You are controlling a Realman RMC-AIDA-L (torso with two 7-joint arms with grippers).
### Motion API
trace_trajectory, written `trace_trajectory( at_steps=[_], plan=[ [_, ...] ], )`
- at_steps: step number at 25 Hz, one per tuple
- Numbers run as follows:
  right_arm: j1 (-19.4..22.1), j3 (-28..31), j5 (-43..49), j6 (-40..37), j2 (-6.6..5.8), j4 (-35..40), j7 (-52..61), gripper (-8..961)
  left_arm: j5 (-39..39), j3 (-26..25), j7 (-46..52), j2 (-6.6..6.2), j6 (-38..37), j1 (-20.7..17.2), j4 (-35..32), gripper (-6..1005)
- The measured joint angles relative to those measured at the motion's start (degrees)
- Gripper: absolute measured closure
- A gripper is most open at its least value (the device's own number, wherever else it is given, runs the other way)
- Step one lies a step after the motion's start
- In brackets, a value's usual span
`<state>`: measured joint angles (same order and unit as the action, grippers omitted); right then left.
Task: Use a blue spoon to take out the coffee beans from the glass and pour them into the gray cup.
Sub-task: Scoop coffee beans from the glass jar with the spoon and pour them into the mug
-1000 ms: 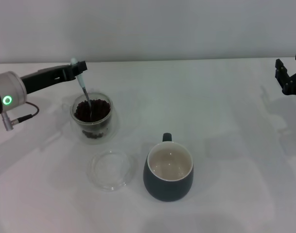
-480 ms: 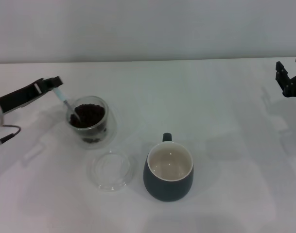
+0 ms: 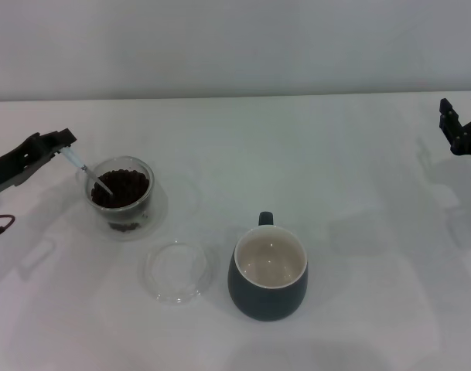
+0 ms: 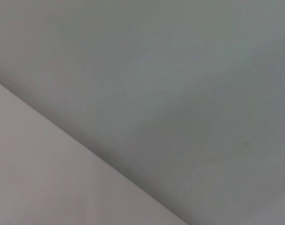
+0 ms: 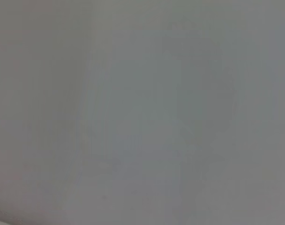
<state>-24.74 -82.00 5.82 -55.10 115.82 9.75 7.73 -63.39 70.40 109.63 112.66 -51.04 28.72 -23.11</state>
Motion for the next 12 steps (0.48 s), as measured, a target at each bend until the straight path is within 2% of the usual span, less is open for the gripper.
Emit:
trace_trajectory(
  at_steps=[12],
  plan=[
    [-0.1,0.0,0.0,0.3,-0.16,0.0,-0.3,430,0.0,-1.8,-0.2,0.02,-2.8,-0.2,0.0,862]
  ],
)
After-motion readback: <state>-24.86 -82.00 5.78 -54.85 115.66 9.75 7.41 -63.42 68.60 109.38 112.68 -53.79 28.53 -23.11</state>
